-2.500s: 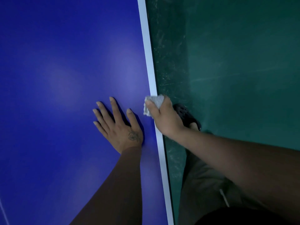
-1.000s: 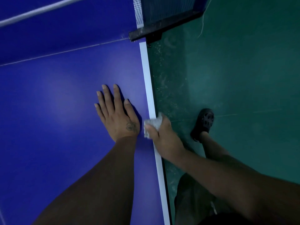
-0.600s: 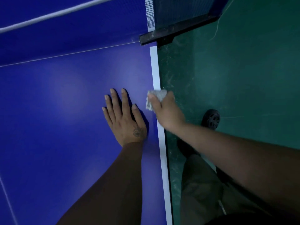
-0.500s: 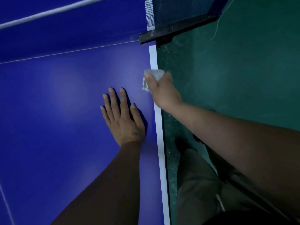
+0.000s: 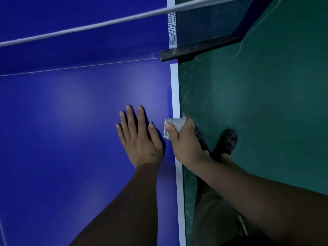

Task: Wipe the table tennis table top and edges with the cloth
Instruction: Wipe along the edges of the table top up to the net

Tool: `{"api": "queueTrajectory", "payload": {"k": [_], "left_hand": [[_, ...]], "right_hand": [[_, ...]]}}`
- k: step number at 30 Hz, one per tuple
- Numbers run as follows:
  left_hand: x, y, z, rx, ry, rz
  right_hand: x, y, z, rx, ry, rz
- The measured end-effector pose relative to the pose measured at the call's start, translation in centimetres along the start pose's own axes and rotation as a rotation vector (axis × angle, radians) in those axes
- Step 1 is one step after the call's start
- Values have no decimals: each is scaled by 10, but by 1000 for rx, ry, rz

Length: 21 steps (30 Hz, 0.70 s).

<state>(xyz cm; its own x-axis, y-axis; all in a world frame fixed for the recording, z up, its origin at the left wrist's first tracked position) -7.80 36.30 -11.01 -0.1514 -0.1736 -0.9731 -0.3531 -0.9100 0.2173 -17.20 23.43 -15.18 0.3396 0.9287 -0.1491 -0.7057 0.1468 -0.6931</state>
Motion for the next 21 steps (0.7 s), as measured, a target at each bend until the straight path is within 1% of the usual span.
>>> {"api": "queueTrajectory", "payload": {"k": [3,8,11,13,15,16,18,20,21], "left_hand": [[1,-1,1,4,-9,0],[-1,1,1,-1,11,4],[-2,2,2,-12,8,17],[-2,2,2,-10,7,28],[-2,1,2,-9,8,38],[-2,1,2,-11,7,42],[-1,1,2,-14,2,48],[-1,1,2,-15,-2,55],[0,1,2,-15,-3,60]], "right_hand": [[-4,-10,-12,-15,20,5],[-23,-48,-65,-22,-11,-92],[-41,-62,-75,-38,-69,-18],[-57,-64,-66,-70,-71,37],[-79,-71,-53,-143,3,156],[-93,-79,-47,-208,78,245],[-120,-105,-33,-388,248,421],[-135,-132,-25,-556,333,568],[-139,-141,-26,-608,353,632]]}}
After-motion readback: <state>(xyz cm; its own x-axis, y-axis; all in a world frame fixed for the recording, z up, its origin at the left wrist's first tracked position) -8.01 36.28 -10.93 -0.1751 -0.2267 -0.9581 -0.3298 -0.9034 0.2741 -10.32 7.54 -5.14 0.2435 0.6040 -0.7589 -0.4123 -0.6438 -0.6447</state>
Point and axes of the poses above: each hand's wrist, its own z-axis away from the middle knuckle, its own x-axis out of the palm, y = z × x, the point moved 8 cm from there along -z, towards the middle knuckle, and after that the axes turned 8 degrees about -y, right-handed, at the moved point
